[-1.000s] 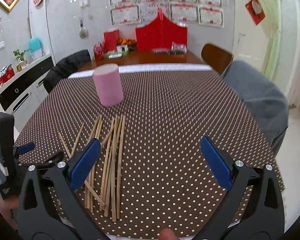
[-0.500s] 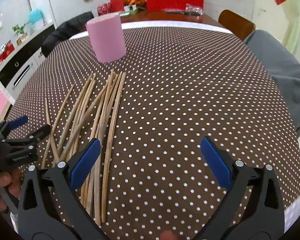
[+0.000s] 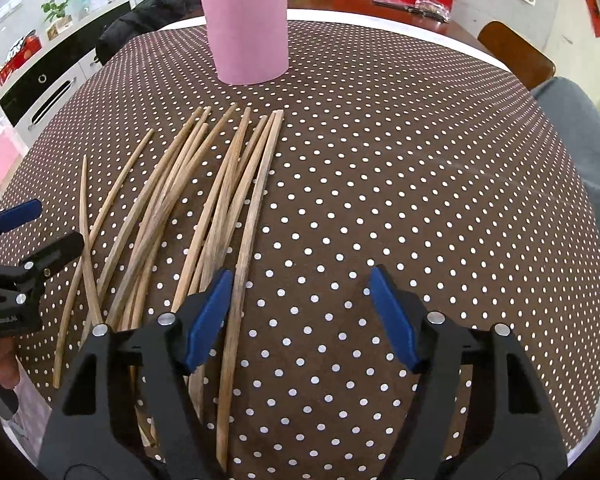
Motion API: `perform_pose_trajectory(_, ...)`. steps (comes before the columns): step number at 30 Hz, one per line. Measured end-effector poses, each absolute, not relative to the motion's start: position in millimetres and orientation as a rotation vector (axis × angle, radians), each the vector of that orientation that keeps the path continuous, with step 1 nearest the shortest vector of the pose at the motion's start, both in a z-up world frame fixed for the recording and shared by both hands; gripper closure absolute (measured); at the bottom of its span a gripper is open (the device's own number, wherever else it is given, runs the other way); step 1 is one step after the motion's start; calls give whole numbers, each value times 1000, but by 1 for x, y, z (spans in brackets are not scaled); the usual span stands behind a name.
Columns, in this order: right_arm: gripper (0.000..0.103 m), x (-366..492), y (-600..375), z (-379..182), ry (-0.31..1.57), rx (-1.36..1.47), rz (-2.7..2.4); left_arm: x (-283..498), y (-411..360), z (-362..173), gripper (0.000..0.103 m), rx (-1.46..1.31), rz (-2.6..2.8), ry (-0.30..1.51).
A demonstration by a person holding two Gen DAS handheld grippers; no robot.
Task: Organize utensils
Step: 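Lower the right tool and close it on one wooden chopstick while the left tool grasps another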
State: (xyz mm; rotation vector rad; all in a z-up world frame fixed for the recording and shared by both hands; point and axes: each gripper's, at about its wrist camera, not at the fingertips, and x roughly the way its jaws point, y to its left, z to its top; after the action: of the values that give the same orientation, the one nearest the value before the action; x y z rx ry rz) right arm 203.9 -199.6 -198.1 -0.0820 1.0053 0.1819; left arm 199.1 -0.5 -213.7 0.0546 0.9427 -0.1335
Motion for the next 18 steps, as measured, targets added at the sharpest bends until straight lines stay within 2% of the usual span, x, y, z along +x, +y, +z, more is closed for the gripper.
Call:
perform_pose_trajectory(2,45,202,-193,-197,1004,-90,197,198,-7,-214,4,64,-139,929)
perform_pose_trajectory(3,54,202,-188,-198,1005,-94,201,198,-10,-215,4,70,-147,932)
perform_pose_trajectory(4,65,202,-186,-197,1004,-97,211,199,-13,-216,9,76,-165,936)
perform_pose_trajectory(6,72,202,-182,-199,1002,-103,224,201,-17,-218,24,83,-204,948)
perform_pose_trajectory(8,75,202,-182,-199,1002,-100,236,206,-23,-217,39,113,-228,940)
perform_pose_trajectory(10,76,203,-185,-198,1006,-86,246,214,-26,-214,61,105,-270,957)
perform_pose_trajectory(12,76,203,-192,-196,1008,-64,249,222,-25,-214,73,62,-322,981)
perform_pose_trajectory(15,76,208,-195,-194,1011,-67,264,229,-29,-214,76,82,-360,991)
perform_pose_trajectory(18,76,217,-188,-195,1019,-88,274,233,-30,-215,76,99,-358,998)
